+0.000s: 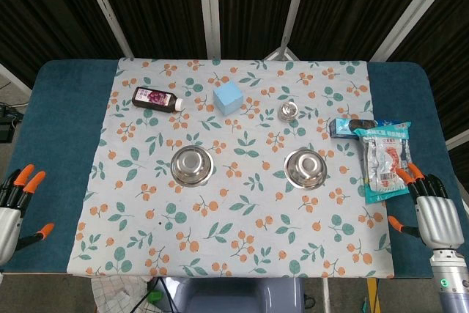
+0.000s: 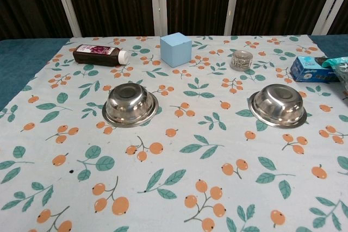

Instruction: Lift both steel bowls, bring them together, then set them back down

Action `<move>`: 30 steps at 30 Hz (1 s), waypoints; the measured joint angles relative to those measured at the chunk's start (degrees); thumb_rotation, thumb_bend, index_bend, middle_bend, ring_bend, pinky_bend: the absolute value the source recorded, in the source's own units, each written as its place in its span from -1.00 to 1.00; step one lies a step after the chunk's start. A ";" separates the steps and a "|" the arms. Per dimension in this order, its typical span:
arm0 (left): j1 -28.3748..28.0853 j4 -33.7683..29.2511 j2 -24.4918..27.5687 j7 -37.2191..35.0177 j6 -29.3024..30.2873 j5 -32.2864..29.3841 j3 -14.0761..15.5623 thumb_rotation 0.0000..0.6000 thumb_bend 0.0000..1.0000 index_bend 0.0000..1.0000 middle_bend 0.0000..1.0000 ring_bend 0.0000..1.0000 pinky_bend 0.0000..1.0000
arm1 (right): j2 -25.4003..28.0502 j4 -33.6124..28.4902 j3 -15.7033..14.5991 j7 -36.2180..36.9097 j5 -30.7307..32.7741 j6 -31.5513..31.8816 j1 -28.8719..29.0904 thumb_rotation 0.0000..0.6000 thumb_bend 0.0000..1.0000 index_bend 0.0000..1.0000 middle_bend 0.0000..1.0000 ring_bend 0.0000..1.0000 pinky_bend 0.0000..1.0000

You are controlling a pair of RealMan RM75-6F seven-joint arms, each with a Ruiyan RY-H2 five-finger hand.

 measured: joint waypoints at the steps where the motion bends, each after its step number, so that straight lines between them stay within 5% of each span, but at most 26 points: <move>1: -0.09 -0.04 0.02 0.28 -0.36 -0.19 0.05 1.00 -0.95 -0.76 -1.00 -1.00 -0.66 | 0.03 -0.14 -0.01 -0.02 -0.01 0.04 -0.02 1.00 -0.72 -0.67 -0.85 -0.73 -0.83; 13: -0.26 0.09 -0.02 0.24 -0.26 1.61 0.85 1.00 -0.99 -0.76 -1.00 -1.00 -0.73 | -0.42 -0.55 -0.45 0.97 -2.72 2.15 -0.39 1.00 -0.82 -0.67 -0.85 -0.74 -0.83; 30: -1.82 0.71 1.64 -4.61 -3.07 0.77 0.89 1.00 -1.00 -0.77 -1.00 -1.00 -0.76 | -0.58 -2.80 -2.13 4.61 -5.05 -4.31 3.02 1.00 -0.83 -0.67 -0.85 -0.75 -0.87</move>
